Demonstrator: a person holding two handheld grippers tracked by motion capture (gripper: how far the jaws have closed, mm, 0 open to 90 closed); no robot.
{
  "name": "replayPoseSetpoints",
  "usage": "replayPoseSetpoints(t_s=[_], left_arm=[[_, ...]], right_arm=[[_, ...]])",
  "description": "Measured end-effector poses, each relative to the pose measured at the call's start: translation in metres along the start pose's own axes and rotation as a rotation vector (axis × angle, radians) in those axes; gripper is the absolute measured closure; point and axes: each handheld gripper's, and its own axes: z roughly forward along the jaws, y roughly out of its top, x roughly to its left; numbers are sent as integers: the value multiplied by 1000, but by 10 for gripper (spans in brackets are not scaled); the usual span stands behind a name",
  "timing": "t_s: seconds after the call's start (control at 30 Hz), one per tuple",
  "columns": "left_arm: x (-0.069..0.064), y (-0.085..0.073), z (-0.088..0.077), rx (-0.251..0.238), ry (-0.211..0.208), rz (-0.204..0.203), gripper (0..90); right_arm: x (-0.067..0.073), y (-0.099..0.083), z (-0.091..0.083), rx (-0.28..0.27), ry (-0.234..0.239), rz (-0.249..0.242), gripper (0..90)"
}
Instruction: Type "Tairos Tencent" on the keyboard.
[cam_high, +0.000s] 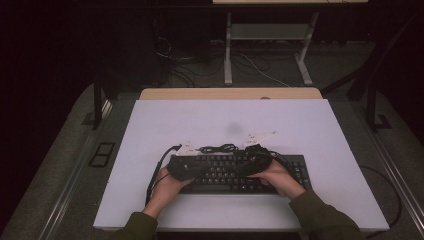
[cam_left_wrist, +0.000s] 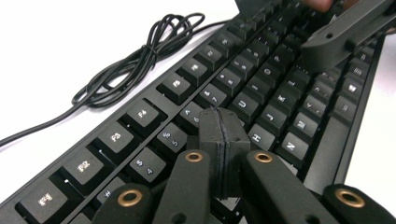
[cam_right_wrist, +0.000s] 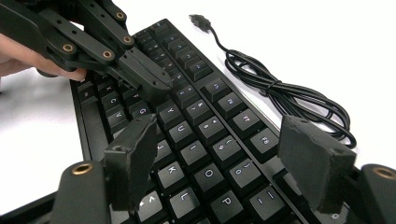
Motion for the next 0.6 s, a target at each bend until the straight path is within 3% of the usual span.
replayPoseSetpoints(t_s=[0.27, 0.6], left_arm=[[0, 2, -4, -16, -7, -3, 872], [-1, 1, -14, -36, -11, -12, 748]], right_arm=[[-1, 0, -1, -4, 4, 4, 276], [0, -5, -13, -17, -12, 4, 260]])
